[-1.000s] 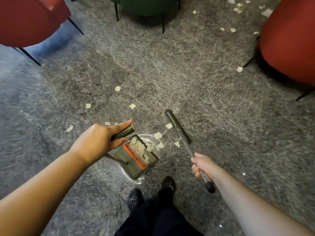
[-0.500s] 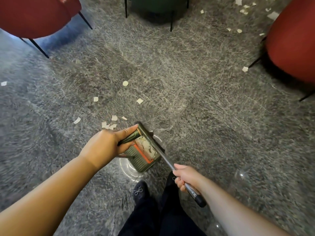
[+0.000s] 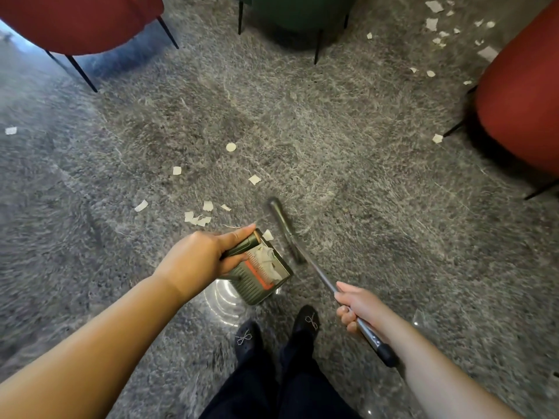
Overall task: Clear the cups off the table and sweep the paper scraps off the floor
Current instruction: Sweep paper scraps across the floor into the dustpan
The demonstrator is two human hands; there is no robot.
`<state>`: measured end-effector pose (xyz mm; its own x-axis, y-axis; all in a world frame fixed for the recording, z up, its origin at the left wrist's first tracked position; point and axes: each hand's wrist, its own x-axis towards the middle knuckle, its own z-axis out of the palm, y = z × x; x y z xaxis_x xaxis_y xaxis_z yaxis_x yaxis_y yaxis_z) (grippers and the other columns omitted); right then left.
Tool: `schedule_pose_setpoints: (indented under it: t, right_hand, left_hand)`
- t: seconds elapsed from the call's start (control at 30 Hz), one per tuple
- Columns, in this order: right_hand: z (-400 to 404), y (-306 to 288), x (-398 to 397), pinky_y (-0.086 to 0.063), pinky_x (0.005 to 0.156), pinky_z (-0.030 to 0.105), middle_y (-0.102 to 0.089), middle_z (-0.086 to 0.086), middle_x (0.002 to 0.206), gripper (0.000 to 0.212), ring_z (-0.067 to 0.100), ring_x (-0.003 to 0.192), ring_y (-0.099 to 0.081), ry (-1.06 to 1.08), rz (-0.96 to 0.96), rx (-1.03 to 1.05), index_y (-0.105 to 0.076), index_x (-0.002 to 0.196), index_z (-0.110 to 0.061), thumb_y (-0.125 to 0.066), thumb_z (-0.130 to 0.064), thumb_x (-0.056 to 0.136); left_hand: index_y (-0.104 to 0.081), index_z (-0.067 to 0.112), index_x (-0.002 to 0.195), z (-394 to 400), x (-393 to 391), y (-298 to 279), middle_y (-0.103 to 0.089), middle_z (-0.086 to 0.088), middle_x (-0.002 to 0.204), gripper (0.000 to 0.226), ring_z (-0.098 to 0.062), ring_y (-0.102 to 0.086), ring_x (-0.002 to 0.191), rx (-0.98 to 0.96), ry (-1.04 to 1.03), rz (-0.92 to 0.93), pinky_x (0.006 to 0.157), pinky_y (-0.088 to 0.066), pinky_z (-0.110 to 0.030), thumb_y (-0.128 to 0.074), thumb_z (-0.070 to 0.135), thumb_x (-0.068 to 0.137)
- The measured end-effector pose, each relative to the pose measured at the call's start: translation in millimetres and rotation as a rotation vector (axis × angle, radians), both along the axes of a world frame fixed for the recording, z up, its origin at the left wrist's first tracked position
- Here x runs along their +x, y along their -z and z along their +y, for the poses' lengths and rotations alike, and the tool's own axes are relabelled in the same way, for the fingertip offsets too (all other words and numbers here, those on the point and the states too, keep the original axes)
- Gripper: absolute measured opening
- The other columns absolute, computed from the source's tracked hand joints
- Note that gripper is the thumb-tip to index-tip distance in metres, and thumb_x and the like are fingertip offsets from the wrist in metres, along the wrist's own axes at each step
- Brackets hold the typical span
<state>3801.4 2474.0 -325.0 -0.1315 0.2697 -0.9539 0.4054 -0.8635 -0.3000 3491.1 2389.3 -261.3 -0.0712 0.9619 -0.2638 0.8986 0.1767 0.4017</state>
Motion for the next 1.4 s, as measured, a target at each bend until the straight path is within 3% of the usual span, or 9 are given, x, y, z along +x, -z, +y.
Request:
schedule_pose_setpoints:
  t: [0.07,0.2,0.3,0.5,0.57,0.77,0.93,1.3,1.4]
  right_hand:
    - [11,6,-9,-0.028,0.032,0.014,-0.038,0.003,0.056,0.054,0.004,0.032,-0.032,-0.021,-0.034,0.025,-0.025,0.150,-0.024,-0.041,-0.008,0.101]
    - [32,23,-31,-0.027,0.033,0.013,-0.037,0.002,0.059,0.054,0.004,0.031,-0.032,-0.088,-0.094,0.025,-0.025,0.150,-0.024,-0.038,-0.006,0.101]
    - [33,32,-46,-0.028,0.033,0.014,-0.038,0.002,0.059,0.054,0.004,0.031,-0.032,-0.155,-0.117,0.006,-0.026,0.150,-0.025,-0.038,-0.007,0.101]
    - [-2,25,-54,-0.030,0.033,0.015,-0.041,0.000,0.057,0.054,0.004,0.035,-0.033,-0.294,-0.080,-0.063,-0.029,0.149,-0.029,-0.040,-0.009,0.100]
    - [-9,19,-54,-0.028,0.034,0.013,-0.038,0.000,0.058,0.052,0.003,0.034,-0.032,-0.269,-0.039,-0.103,-0.029,0.148,-0.029,-0.040,-0.010,0.101]
    - [-10,2,-54,-0.028,0.034,0.013,-0.038,0.001,0.056,0.052,0.004,0.034,-0.032,-0.195,-0.021,-0.085,-0.029,0.148,-0.028,-0.041,-0.010,0.101]
    - [4,-9,-61,-0.028,0.031,0.013,-0.038,0.000,0.050,0.052,0.003,0.032,-0.032,-0.097,0.030,-0.062,-0.026,0.149,-0.025,-0.041,-0.010,0.102]
    - [65,-13,-120,-0.028,0.031,0.013,-0.036,0.001,0.051,0.054,0.005,0.029,-0.032,-0.067,0.012,0.051,-0.024,0.150,-0.025,-0.039,-0.008,0.102]
    - [98,-9,-134,-0.028,0.030,0.012,-0.035,0.003,0.053,0.054,0.005,0.027,-0.032,-0.071,0.009,0.059,-0.024,0.150,-0.025,-0.039,-0.008,0.102]
  left_hand:
    - [-0.016,0.059,0.136,-1,-2,-1,-0.073,0.002,0.099,0.059,-0.015,-0.069,0.078,-0.003,-0.014,-0.021,0.069,-0.057,-0.036,-0.034,0.068,0.081]
    - [-0.019,0.055,0.135,-2,-15,-7,-0.074,-0.001,0.092,0.061,-0.018,-0.070,0.076,0.030,-0.057,-0.010,0.067,-0.057,-0.037,-0.057,0.049,0.088]
    - [-0.019,0.053,0.135,-3,-21,-13,-0.073,0.000,0.087,0.060,-0.017,-0.068,0.069,0.040,-0.021,0.010,0.065,-0.055,-0.032,-0.058,0.047,0.089]
    - [-0.020,0.054,0.140,-13,-27,-5,-0.073,0.006,0.095,0.064,-0.014,-0.067,0.069,0.076,0.008,0.055,0.059,-0.054,-0.030,-0.015,0.074,0.079]
    - [-0.025,0.052,0.140,-18,-28,-4,-0.073,0.009,0.094,0.065,-0.012,-0.067,0.067,0.110,0.010,0.029,0.055,-0.053,-0.028,-0.013,0.078,0.082]
    - [-0.038,0.047,0.140,-41,-41,-7,-0.073,0.008,0.090,0.056,-0.014,-0.068,0.062,0.219,-0.017,-0.011,0.050,-0.054,-0.028,-0.046,0.064,0.087]
    - [-0.050,0.040,0.135,-66,-51,-11,-0.072,0.005,0.078,0.063,-0.013,-0.066,0.061,0.252,-0.240,-0.080,0.058,-0.054,-0.028,-0.078,0.033,0.079]
    - [-0.054,0.027,0.133,-67,-88,-35,-0.075,-0.006,0.089,0.063,-0.016,-0.071,0.081,0.206,-0.576,-0.073,0.070,-0.050,-0.025,-0.081,0.021,0.076]
    - [-0.057,0.028,0.130,-63,-99,-33,-0.075,-0.004,0.091,0.061,-0.005,-0.066,0.081,0.197,-0.642,-0.051,0.067,-0.044,-0.021,-0.081,0.021,0.075]
